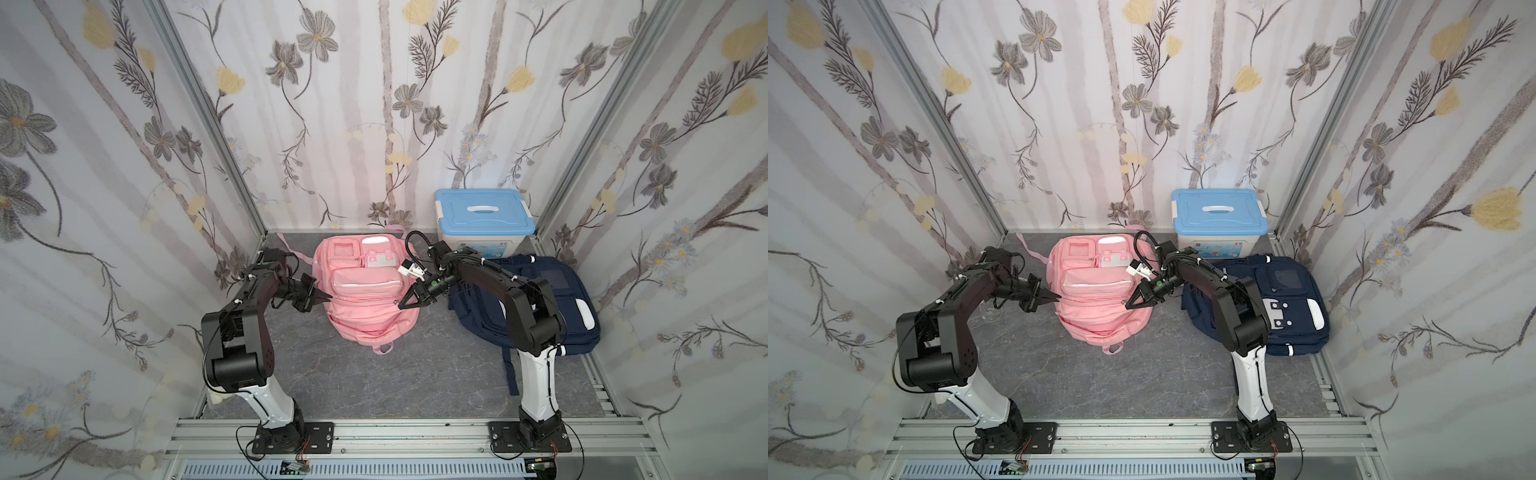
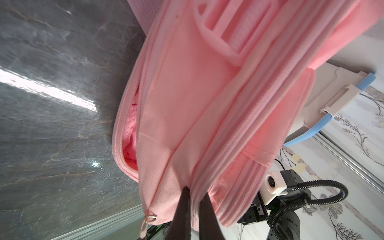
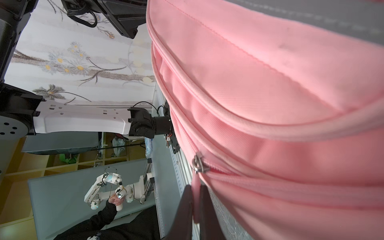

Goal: Zip up the backpack
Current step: Zip the zipper on the backpack.

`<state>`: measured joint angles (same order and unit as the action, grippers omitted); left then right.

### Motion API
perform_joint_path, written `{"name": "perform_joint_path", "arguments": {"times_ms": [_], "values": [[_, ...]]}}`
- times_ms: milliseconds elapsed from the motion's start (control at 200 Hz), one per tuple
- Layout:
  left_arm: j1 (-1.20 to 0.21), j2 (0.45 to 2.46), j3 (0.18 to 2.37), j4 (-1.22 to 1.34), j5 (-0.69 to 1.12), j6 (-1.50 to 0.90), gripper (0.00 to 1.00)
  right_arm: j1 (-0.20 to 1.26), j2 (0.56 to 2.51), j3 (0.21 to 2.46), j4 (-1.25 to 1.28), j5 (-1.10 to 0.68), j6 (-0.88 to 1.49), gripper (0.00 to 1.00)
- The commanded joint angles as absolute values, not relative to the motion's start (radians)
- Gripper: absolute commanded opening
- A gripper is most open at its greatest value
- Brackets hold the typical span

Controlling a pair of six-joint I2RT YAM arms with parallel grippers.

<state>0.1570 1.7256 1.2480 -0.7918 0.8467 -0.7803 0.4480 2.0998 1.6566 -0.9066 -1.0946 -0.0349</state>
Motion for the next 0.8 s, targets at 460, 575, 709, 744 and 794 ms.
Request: {"name": "perform_joint_path", "arguments": {"times_ms": [460, 575, 709, 744, 794], "values": [[0.215, 1.91, 1.503, -0.887, 0.603, -0.607, 0.0, 0.33, 2.001, 1.639, -1.036, -0.957, -0.051, 0.0], [0.195, 1.894, 1.525, -0.903, 0.589, -0.604, 0.28, 0.375, 1.999, 1.662, -1.033, -0.941, -0.044, 0.0], [0.177, 1.821, 1.52, -0.911, 0.569, -0.619, 0.57, 0.404, 2.0, 1.682, -1.017, -0.933, -0.015, 0.0], [0.171, 1.796, 1.517, -0.91, 0.577, -0.626, 0.57, 0.414, 2.002, 1.687, -1.012, -0.929, -0.008, 0.0], [0.154, 1.76, 1.507, -0.907, 0.611, -0.643, 0.56, 0.424, 2.005, 1.693, -1.006, -0.918, -0.001, 0.0]]}}
